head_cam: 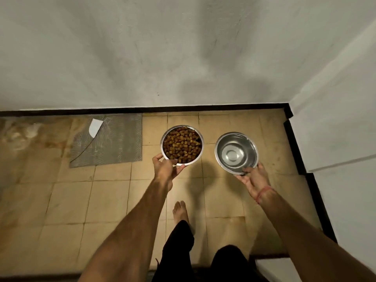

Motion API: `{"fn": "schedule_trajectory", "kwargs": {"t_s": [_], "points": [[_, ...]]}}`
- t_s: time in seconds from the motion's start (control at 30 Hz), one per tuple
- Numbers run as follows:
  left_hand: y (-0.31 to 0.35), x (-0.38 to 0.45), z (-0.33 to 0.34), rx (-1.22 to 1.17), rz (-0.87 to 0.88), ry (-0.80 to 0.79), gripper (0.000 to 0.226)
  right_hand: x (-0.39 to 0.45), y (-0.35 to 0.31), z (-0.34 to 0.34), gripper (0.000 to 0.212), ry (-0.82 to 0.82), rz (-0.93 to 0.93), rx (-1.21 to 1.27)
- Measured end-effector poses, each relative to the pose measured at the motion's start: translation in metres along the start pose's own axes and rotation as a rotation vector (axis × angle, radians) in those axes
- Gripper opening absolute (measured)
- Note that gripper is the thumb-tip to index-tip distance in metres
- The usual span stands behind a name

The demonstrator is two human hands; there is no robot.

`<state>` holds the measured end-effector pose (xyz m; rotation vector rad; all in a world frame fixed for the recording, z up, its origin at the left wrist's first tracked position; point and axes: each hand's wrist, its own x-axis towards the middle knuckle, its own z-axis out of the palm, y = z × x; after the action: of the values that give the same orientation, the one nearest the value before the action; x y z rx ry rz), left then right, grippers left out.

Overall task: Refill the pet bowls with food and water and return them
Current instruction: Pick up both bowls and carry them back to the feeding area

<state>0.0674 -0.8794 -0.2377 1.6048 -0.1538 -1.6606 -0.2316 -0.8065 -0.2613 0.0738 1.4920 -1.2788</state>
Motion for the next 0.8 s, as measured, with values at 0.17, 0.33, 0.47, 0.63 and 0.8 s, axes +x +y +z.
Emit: {"fn": "schedule_trajectory", "kwargs": {"t_s": [0.17, 0.33, 0.47, 0.63, 0.8], "points": [[0.028, 0.105, 0.042, -0.010, -0.033, 0.005, 0.058, 0.102, -0.009, 0.049, 0.071, -0.015, -0.009, -0.048], [0.020, 0.223, 0.078, -0.095, -0.061, 0.040, 0.057, 0.209, -0.007, 0.092, 0.066, -0.041, -0.011, -0.072], [-0.011, 0.333, 0.098, -0.157, -0.094, 0.081, 0.060, 0.323, 0.018, 0.104, 0.060, -0.050, 0.013, -0.070], [-0.075, 0.476, 0.113, -0.186, -0.117, 0.125, 0.061, 0.474, 0.072, 0.103, 0.065, -0.036, 0.028, -0.097], [-0.134, 0.603, 0.119, -0.202, -0.118, 0.138, 0.063, 0.611, 0.128, 0.096, 0.057, -0.041, 0.023, -0.091]]}}
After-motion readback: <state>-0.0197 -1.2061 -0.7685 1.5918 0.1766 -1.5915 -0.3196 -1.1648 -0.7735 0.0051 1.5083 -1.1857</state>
